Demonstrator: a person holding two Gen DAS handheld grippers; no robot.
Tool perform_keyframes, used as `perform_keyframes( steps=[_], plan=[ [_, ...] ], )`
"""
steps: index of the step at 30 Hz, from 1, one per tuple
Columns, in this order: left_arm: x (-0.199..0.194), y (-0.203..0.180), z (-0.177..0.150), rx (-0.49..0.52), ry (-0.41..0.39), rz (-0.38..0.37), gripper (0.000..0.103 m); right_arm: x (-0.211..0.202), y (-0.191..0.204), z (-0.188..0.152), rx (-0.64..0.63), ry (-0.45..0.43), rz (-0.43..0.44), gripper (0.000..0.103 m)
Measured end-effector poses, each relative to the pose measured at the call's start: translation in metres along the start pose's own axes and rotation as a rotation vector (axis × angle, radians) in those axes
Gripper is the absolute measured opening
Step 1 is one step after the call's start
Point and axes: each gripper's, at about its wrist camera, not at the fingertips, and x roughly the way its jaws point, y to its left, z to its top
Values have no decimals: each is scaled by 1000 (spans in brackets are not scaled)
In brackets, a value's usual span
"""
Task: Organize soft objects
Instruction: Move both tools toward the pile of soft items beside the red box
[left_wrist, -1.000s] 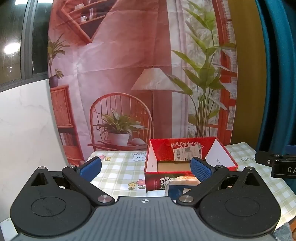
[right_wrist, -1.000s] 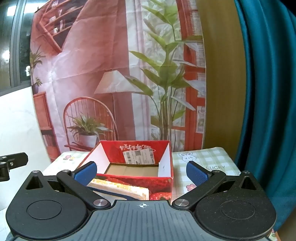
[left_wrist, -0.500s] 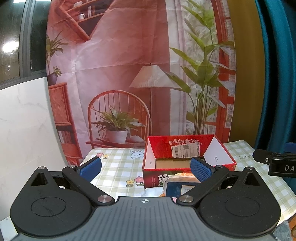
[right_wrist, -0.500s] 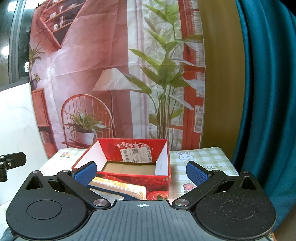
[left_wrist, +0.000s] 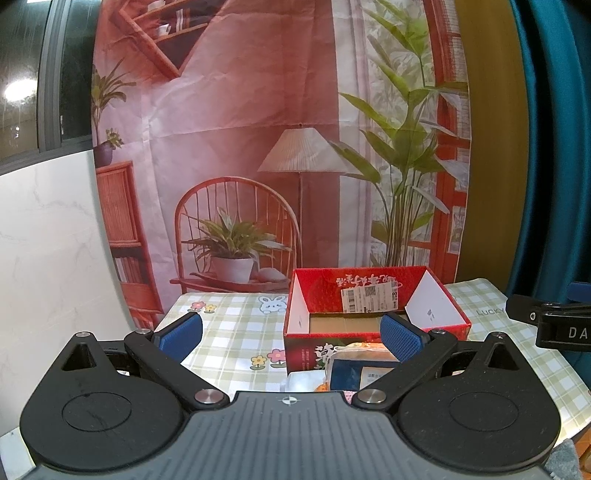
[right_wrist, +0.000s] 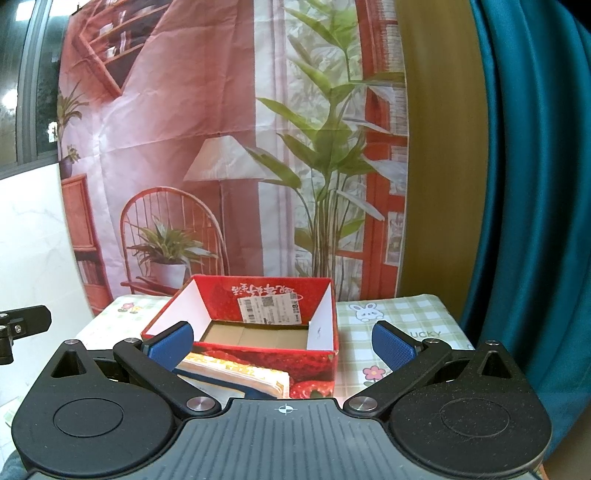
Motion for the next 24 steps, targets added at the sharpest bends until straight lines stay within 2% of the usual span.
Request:
perform_keyframes(
  steps=[24],
  plan=[
    [2, -2, -1, -6, 12, -3, 103, -1, 1, -1, -17, -3, -12, 103]
  ],
)
